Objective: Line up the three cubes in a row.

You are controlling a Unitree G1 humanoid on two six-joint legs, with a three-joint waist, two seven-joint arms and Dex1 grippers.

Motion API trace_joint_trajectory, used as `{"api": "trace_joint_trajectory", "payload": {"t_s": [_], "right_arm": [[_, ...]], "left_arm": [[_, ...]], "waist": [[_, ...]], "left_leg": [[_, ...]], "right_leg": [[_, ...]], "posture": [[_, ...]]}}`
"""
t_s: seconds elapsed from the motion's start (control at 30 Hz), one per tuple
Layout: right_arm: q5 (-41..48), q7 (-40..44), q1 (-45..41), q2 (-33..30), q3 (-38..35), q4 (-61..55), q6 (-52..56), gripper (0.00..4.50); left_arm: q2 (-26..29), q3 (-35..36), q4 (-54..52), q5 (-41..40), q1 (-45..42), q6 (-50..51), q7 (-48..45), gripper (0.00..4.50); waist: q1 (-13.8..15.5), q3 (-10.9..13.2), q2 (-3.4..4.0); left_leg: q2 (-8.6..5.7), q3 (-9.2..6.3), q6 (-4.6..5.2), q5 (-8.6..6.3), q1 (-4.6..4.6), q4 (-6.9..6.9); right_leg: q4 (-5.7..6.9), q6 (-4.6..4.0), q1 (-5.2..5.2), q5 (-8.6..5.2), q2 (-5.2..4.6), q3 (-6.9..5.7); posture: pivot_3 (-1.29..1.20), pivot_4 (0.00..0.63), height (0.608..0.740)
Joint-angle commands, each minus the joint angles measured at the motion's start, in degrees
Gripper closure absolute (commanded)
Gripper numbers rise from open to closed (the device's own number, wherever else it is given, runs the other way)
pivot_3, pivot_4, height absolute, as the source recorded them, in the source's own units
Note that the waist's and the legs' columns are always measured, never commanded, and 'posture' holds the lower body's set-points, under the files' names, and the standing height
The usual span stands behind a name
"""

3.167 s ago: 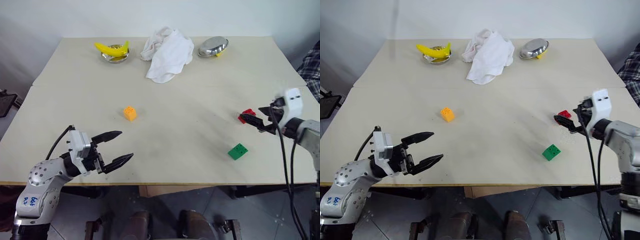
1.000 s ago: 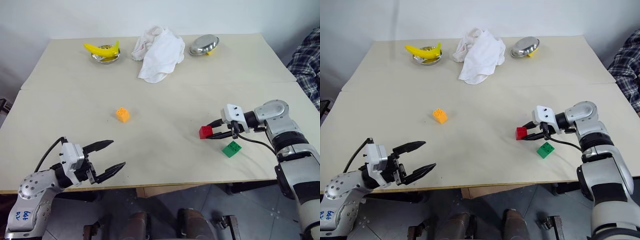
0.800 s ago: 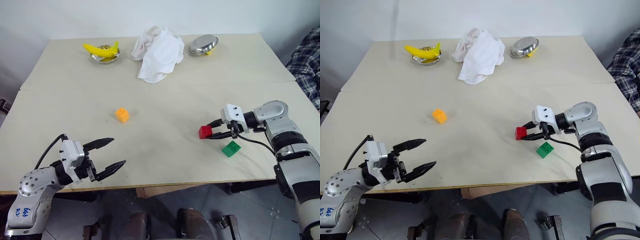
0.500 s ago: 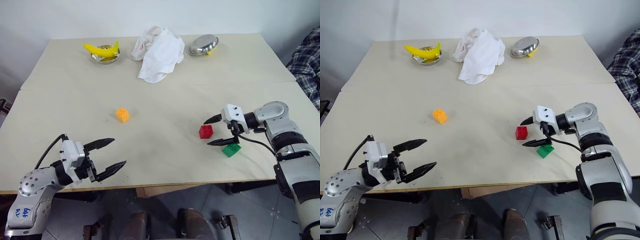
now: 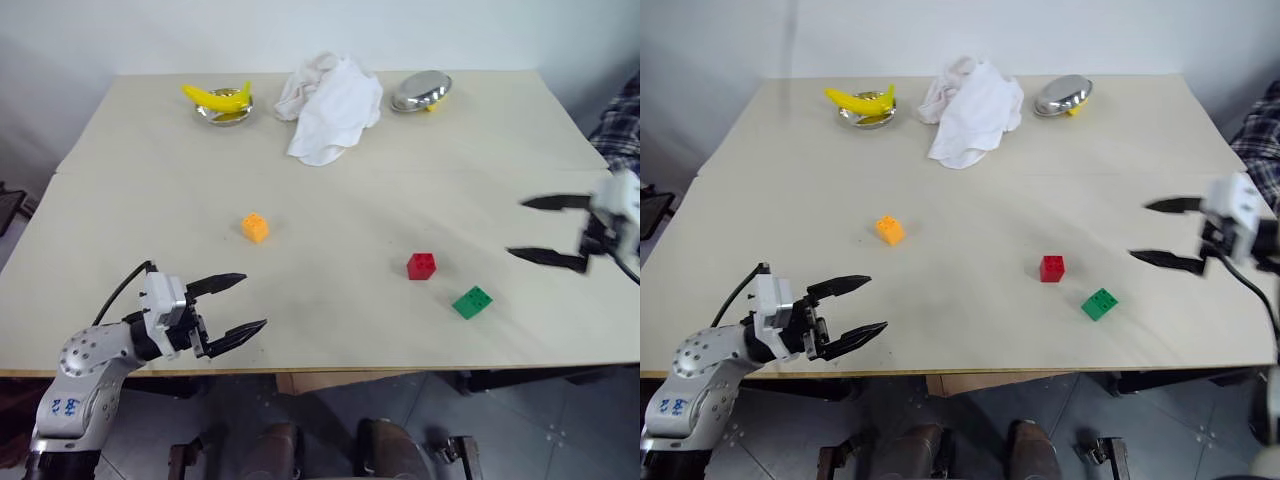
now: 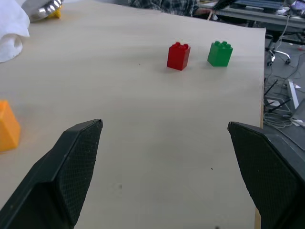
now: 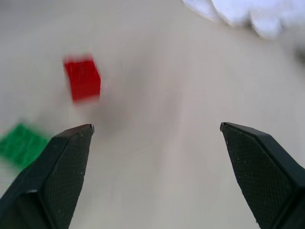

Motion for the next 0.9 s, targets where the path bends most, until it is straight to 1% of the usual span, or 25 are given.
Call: {"api": "trace_joint_trajectory", "payload": {"t_s": [0.03, 0.1, 0.2, 0.27, 0.33, 0.4, 0.53, 0.6, 0.67, 0.73, 0.8, 0.9], "right_arm": [[3.1, -2.7, 14.7, -1.5, -12.0, -6.1, 1.2, 0.04], [3.8, -4.6, 23.7, 0.0, -17.9, -9.2, 1.3, 0.04], [4.0, -6.4, 34.0, 2.0, -23.9, -13.5, 3.0, 0.04], [4.0, -7.1, 38.7, 3.2, -25.8, -16.8, 5.1, 0.04], [4.2, -7.6, 40.7, 4.1, -26.4, -20.2, 7.1, 0.04], [5.2, -8.2, 40.4, 4.4, -26.1, -24.3, 10.0, 0.04], [8.5, -9.0, 37.7, 3.4, -24.1, -36.3, 18.9, 0.04], [10.4, -11.0, 36.5, 0.9, -22.2, -43.5, 28.4, 0.04], [11.5, -14.4, 36.2, -4.0, -19.5, -50.0, 41.8, 0.04], [11.7, -18.7, 33.8, -7.8, -16.0, -54.1, 51.8, 0.04], [14.2, -22.0, 30.5, -8.8, -13.4, -57.7, 59.5, 0.04], [13.7, -27.2, 25.6, -10.0, -5.6, -63.7, 68.1, 0.04]], "left_arm": [[0.3, -0.4, 1.0, -1.3, -2.2, 1.5, -1.3, 0.00], [0.8, -1.1, 1.8, -1.0, -3.3, 2.4, -2.2, 0.00], [1.0, -1.8, 2.6, -0.8, -4.6, 2.5, -3.6, 0.00], [0.8, -2.0, 2.7, -1.0, -5.2, 2.4, -4.4, 0.00], [0.8, -2.1, 2.4, -1.5, -5.6, 2.7, -5.2, 0.00], [0.7, -2.4, 2.0, -1.7, -5.9, 2.7, -6.0, 0.00], [0.1, -2.3, 1.2, -2.2, -6.4, 2.5, -7.0, 0.00], [-0.3, -2.1, 0.7, -2.4, -6.7, 2.2, -6.7, 0.00], [-0.7, -2.1, 0.1, -2.4, -7.0, 2.0, -6.1, 0.00], [-0.9, -2.4, -0.4, -2.4, -7.2, 2.4, -6.1, 0.00], [-1.2, -2.7, -0.8, -2.6, -7.1, 2.9, -6.1, 0.00], [-1.6, -4.1, -1.8, -1.5, -6.3, 2.1, -6.5, 0.00]], "waist": [[-0.2, 0.0, 0.02], [-0.5, 0.0, 0.04], [-1.2, 0.0, 0.02], [-1.7, 0.0, 0.02], [-1.9, 0.0, 0.02], [-2.0, 0.0, 0.03], [-1.7, 0.0, 0.05], [-1.5, 0.0, 0.05], [-1.0, 0.0, 0.07], [-0.7, 0.0, 0.07], [-0.2, 0.0, 0.01], [0.0, 0.0, 0.01]], "left_leg": [[0.01, 0.04, 0.01, -0.01, 0.01, -0.03], [-0.02, 0.23, 0.03, -0.02, 0.02, -0.07], [0.09, 0.51, 0.03, -0.02, 0.24, -0.17], [0.13, 0.60, 0.02, -0.01, 0.31, -0.19], [0.16, 0.67, 0.01, -0.01, 0.38, -0.15], [0.17, 0.77, 0.02, 0.00, 0.41, -0.10], [0.19, 0.77, 0.04, 0.01, 0.40, 0.02], [0.18, 0.71, 0.03, 0.01, 0.37, 0.03], [0.17, 0.62, 0.04, 0.01, 0.28, 0.04], [0.16, 0.58, 0.04, 0.01, 0.25, 0.05], [0.17, 0.49, 0.03, 0.01, 0.21, 0.06], [0.12, 0.28, 0.02, 0.00, 0.13, 0.05]], "right_leg": [[-0.10, 0.00, 0.02, 0.00, 0.00, -0.01], [-0.17, 0.01, 0.03, 0.00, 0.00, 0.08], [-0.16, 0.01, 0.10, 0.00, 0.05, 0.15], [-0.15, 0.01, 0.12, 0.00, 0.06, 0.21], [-0.11, 0.01, 0.13, 0.00, 0.07, 0.27], [-0.10, 0.01, 0.13, 0.00, 0.07, 0.35], [-0.02, 0.01, 0.10, 0.00, 0.06, 0.43], [-0.01, 0.01, 0.09, 0.00, 0.05, 0.43], [0.00, 0.00, 0.04, 0.00, 0.03, 0.42], [0.01, 0.00, -0.01, 0.00, 0.00, 0.42], [0.00, 0.00, -0.02, 0.00, 0.00, 0.37], [-0.01, 0.00, -0.02, 0.01, -0.01, 0.30]], "posture": [[0.00, 0.150, 0.740], [0.00, 0.150, 0.740], [0.00, 0.150, 0.740], [0.00, 0.150, 0.740], [0.00, 0.150, 0.740], [0.00, 0.150, 0.740], [0.00, 0.150, 0.740], [0.00, 0.150, 0.740], [0.00, 0.150, 0.740], [0.00, 0.150, 0.740], [0.00, 0.150, 0.740], [0.00, 0.150, 0.740]]}}
